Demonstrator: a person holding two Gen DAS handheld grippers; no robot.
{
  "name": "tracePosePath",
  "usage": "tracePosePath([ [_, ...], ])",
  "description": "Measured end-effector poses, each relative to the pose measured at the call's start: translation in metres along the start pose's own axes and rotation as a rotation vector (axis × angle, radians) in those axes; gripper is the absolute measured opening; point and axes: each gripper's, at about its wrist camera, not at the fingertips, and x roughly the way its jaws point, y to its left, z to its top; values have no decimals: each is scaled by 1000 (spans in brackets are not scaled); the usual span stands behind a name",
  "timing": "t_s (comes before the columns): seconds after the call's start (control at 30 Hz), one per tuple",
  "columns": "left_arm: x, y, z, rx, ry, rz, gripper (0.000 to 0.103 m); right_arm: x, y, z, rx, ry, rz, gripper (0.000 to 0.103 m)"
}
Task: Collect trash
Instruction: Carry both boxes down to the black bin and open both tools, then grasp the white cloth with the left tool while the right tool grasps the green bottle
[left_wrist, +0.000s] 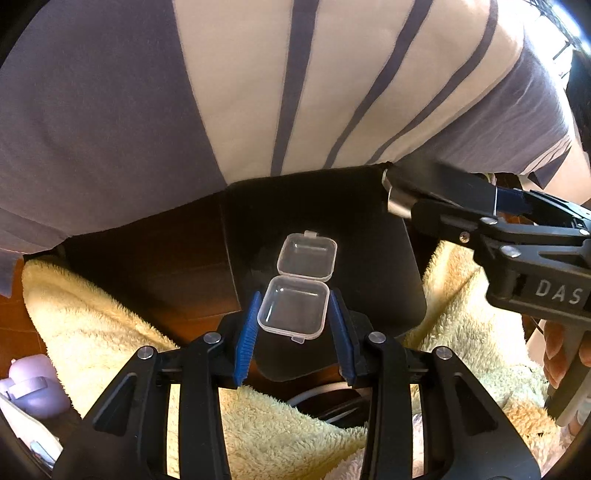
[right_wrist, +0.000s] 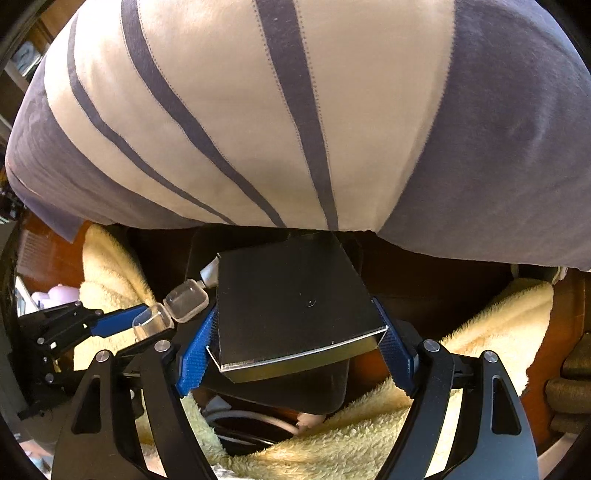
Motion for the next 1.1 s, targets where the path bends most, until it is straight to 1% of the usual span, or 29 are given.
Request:
tracePosePath([
  [0.03,2,0,0,-3,4,1,41,1,0,0,2,-3,-3,86],
  [0.07,2,0,-2,-7,5,3,43,2,0,0,4,-6,-6,87],
  [0.1,1,1,-2,-11,4,9,48,0,-1,0,6,-10,-6,87],
  [0.23,-7,3,-3,-18,-20,25,58,-8,-5,0,15,-37,-14,87],
  [0.37,-23,2,-4,-21,-59,45,62,-22,-6,-1,16,-74,-24,87],
  [0.5,-45,6,-4,-22,-119,69,67,-39,-10,-3,17,-119,-40,88],
  [0.6,-64,7,-5,-21,-172,89,69,-57,-13,-4,22,-164,-45,88],
  [0.77,-98,5,-7,-9,-267,123,72,-98,-20,-4,26,-274,-77,88],
  [0.97,-136,-4,3,14,-380,179,75,-137,-28,8,30,-388,-105,90],
  [1.1,-153,-4,16,22,-426,199,77,-152,-30,22,34,-437,-117,90],
])
